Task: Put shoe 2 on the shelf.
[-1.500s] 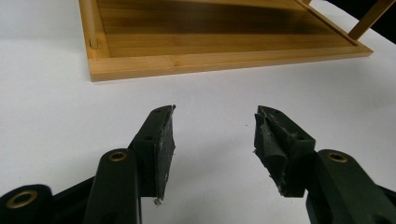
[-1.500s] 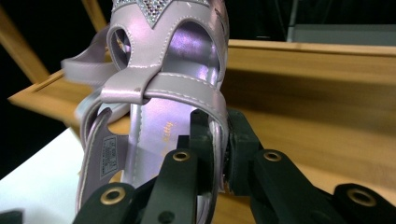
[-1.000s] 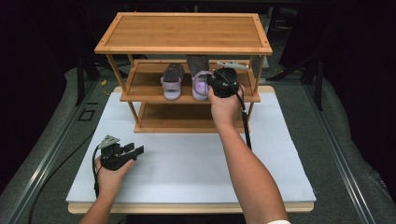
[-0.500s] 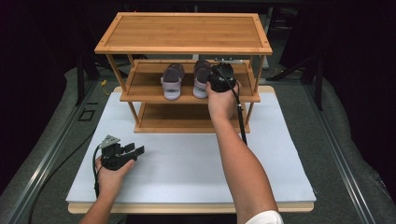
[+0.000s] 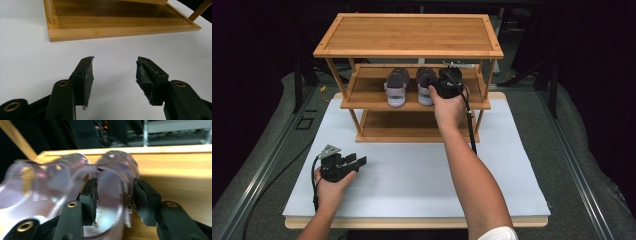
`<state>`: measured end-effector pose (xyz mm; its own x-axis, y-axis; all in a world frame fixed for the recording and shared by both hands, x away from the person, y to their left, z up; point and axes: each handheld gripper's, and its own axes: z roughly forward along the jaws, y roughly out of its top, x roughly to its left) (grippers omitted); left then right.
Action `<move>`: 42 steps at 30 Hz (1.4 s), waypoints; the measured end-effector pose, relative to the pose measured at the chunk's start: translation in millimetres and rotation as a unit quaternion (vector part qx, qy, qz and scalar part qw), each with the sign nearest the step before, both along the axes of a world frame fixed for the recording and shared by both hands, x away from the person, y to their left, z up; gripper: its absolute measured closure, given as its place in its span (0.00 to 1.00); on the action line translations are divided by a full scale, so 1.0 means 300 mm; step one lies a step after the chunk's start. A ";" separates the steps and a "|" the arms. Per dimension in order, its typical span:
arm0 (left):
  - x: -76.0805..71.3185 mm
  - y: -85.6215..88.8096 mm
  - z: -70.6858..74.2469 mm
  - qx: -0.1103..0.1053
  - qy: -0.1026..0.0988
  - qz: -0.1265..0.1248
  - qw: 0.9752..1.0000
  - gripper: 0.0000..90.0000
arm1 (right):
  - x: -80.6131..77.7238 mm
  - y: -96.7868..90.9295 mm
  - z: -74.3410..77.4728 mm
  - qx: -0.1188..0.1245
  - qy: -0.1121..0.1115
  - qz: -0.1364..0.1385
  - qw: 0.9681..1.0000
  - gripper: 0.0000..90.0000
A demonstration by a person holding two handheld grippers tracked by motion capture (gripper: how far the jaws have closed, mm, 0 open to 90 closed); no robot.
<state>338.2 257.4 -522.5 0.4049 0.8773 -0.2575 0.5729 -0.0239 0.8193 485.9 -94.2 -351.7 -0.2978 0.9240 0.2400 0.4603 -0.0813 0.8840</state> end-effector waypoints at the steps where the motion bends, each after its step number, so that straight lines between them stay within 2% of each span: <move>1: 0.000 -0.001 -0.001 -0.001 -0.001 0.000 1.000 0.53 | -0.009 -0.001 0.005 -0.011 -0.008 -0.001 1.000 0.59; 2: 0.000 -0.002 -0.001 -0.001 -0.001 0.000 1.000 0.53 | -0.012 -0.002 0.009 -0.007 -0.010 0.007 1.000 0.58; 9: 0.001 -0.006 -0.001 0.003 -0.001 0.002 1.000 0.53 | -0.048 -0.012 0.015 -0.009 -0.020 0.007 1.000 0.58; 13: 0.001 -0.011 0.002 -0.002 -0.006 0.001 1.000 0.54 | -0.073 -0.026 0.015 -0.001 -0.026 0.020 0.999 0.58; 16: 0.000 -0.016 0.008 -0.009 -0.011 0.002 1.000 0.58 | -0.099 -0.026 0.022 -0.025 -0.043 0.025 0.998 0.58; 17: 0.001 -0.021 0.009 -0.005 -0.012 0.008 1.000 0.58 | -0.108 -0.027 0.025 -0.024 -0.047 0.029 0.998 0.58; 20: 0.001 -0.029 0.016 -0.008 -0.011 0.005 1.000 0.60 | -0.140 -0.035 0.027 -0.019 -0.055 0.043 0.997 0.58; 22: 0.004 -0.035 0.032 -0.009 -0.015 0.003 1.000 0.60 | -0.159 -0.041 0.024 -0.025 -0.058 0.050 0.997 0.58; 26: 0.017 -0.049 0.081 -0.019 -0.027 0.009 0.999 0.59 | -0.197 -0.061 0.016 -0.026 -0.065 0.062 0.996 0.58; 29: 0.042 -0.061 0.131 -0.014 -0.038 0.010 0.999 0.58 | -0.213 -0.079 0.012 -0.024 -0.062 0.070 0.995 0.57; 31: 0.060 -0.064 0.165 -0.023 -0.041 0.011 0.999 0.58 | -0.217 -0.090 0.011 -0.032 -0.055 0.077 0.995 0.58; 33: 0.079 -0.069 0.207 -0.021 -0.053 0.012 0.998 0.59 | -0.219 -0.098 0.010 -0.036 -0.053 0.080 0.995 0.59; 35: 0.100 -0.077 0.248 -0.021 -0.065 0.009 0.998 0.61 | -0.221 -0.106 0.007 -0.037 -0.058 0.087 0.994 0.58; 38: 0.136 -0.096 0.306 -0.025 -0.074 -0.006 0.997 0.66 | -0.221 -0.108 0.003 -0.040 -0.062 0.081 0.994 0.57; 42: 0.183 -0.127 0.381 -0.017 -0.094 -0.004 0.995 0.73 | -0.214 -0.105 -0.004 -0.043 -0.062 0.080 0.994 0.57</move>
<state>393.0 219.4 -408.1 0.4559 0.8659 -0.2058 0.4085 0.0019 0.9128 421.7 -125.7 -353.0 -0.4642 0.8782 0.1152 0.3484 0.0615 0.9353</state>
